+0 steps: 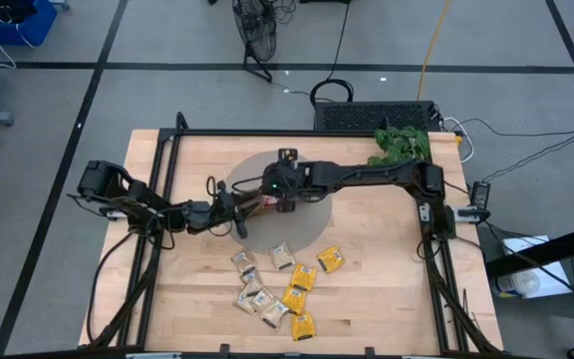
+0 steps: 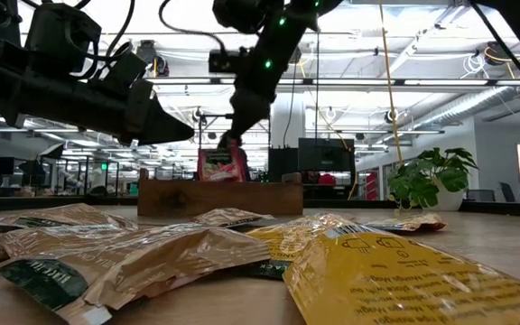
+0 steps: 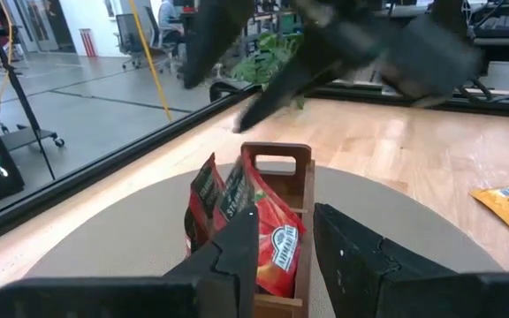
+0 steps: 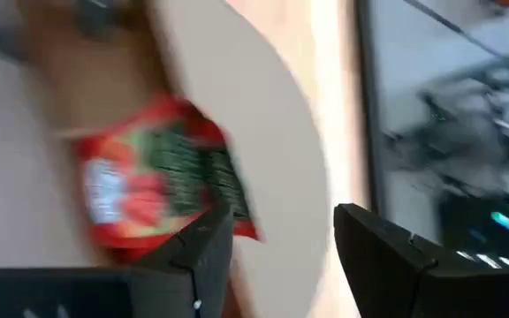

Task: Pick & Place Tea
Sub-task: Put the red tea bag into the wooden organizer

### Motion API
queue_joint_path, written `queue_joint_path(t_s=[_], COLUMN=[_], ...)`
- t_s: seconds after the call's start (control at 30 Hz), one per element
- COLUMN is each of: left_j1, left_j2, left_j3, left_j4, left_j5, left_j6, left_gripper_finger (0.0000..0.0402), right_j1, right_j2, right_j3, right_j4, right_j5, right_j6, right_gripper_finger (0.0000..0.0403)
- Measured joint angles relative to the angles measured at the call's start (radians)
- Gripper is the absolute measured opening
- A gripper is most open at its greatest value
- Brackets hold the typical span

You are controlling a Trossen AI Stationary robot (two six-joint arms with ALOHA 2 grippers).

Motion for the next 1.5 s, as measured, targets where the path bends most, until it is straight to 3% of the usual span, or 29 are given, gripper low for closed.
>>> queue_joint_path(t_s=[0.1, 0.17, 0.23, 0.33, 0.77, 1.0, 1.5], left_j1=[0.0, 0.0, 0.0, 0.0, 0.0, 0.0, 0.001], left_j2=[0.0, 0.0, 0.0, 0.0, 0.0, 0.0, 0.0], left_j3=[0.0, 0.0, 0.0, 0.0, 0.0, 0.0, 0.0], left_j4=[-0.001, -0.001, -0.002, -0.005, -0.022, -0.033, -0.046], left_j5=[0.002, 0.002, 0.002, 0.002, -0.002, -0.004, -0.006], left_j6=[0.0, 0.0, 0.0, 0.0, 0.0, -0.004, -0.004], left_gripper_finger=[0.0115, 0.0115, 0.0115, 0.0115, 0.0115, 0.0115, 0.0115], right_j1=[0.009, 0.017, 0.026, 0.028, 0.012, 0.005, 0.014], right_j2=[-0.01, -0.009, 0.005, 0.021, 0.064, 0.131, 0.116], right_j3=[-0.004, -0.019, -0.049, -0.092, -0.112, -0.111, -0.118], right_j4=[-0.01, -0.014, 0.008, 0.052, 0.18, 0.165, 0.158], right_j5=[-0.168, -0.248, -0.268, -0.224, -0.236, -0.234, -0.233], right_j6=[0.009, -0.006, -0.074, -0.107, -0.133, -0.134, -0.082], right_gripper_finger=[0.0136, 0.007, 0.0019, 0.0005, 0.0, 0.0, 0.0])
